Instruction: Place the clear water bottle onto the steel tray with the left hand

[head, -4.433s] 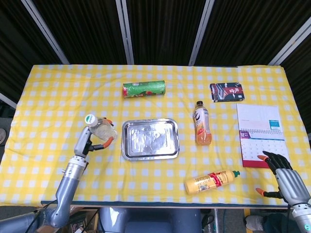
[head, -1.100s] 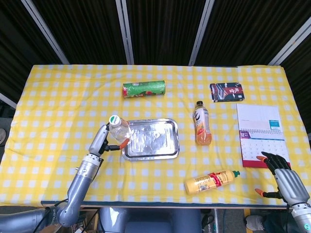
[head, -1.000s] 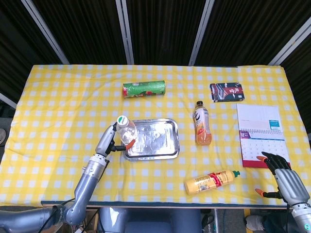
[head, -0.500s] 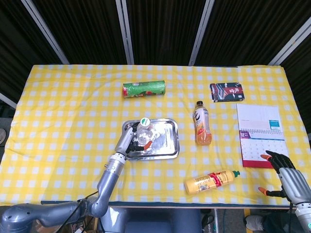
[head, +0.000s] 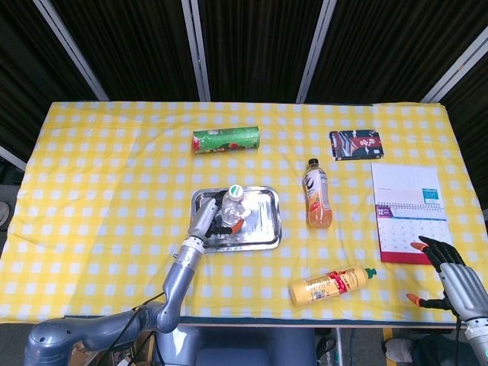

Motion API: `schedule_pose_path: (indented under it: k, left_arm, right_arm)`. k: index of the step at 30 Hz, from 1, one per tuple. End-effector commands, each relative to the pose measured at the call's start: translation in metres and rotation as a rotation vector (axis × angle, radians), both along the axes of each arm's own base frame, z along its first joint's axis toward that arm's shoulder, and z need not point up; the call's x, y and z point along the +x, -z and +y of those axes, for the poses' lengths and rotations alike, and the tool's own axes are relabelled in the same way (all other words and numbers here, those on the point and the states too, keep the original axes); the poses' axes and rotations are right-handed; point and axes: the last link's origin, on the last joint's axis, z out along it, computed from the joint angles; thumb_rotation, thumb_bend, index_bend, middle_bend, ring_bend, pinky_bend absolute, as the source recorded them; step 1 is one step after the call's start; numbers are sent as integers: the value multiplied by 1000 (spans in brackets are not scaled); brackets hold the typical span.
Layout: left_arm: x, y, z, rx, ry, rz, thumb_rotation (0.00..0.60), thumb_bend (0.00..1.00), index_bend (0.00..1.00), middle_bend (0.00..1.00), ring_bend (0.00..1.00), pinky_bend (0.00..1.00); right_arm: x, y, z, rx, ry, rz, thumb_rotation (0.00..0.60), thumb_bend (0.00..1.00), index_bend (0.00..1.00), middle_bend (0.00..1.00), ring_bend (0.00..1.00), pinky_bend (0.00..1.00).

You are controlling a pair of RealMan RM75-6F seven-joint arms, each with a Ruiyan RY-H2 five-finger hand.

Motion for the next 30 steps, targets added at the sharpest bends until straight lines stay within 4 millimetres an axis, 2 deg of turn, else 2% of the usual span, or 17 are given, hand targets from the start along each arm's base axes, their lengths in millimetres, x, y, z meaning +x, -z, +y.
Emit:
schedule_pose_path:
  k: [1, 9, 11, 13, 16, 25, 30]
  left_arm:
    - [0, 8, -2, -16, -5, -10, 600, 475, 596, 545, 135, 124]
    - [-4, 8, -2, 4, -4, -27, 600, 471, 585, 522, 127, 124]
    - [-7, 7, -2, 9, -1, -23, 600, 459, 542, 473, 100, 123]
    - [-9, 7, -3, 3, 5, -15, 600, 437, 435, 371, 52, 113]
    - [-13, 7, -6, -13, 14, -9, 600, 401, 331, 255, 4, 83]
    - [-20, 8, -7, -64, 33, 21, 600, 275, 190, 108, 0, 18]
    - [-22, 1, -8, -60, 63, 33, 600, 219, 110, 28, 0, 0]
  right_arm:
    - [0, 0, 0, -1, 0, 1, 600, 158, 187, 97, 58, 45]
    - [1, 0, 1, 1, -4, -3, 600, 158, 186, 97, 58, 45]
    - [1, -1, 1, 0, -7, -3, 600, 158, 187, 97, 58, 45]
    - [1, -1, 1, 2, -5, -3, 600, 158, 187, 97, 58, 45]
    - [1, -1, 1, 4, -3, -2, 600, 157, 187, 97, 58, 45]
    - [1, 0, 1, 4, -1, -1, 600, 158, 187, 97, 57, 45]
    - [0, 0, 0, 4, 4, 1, 600, 157, 187, 97, 58, 45]
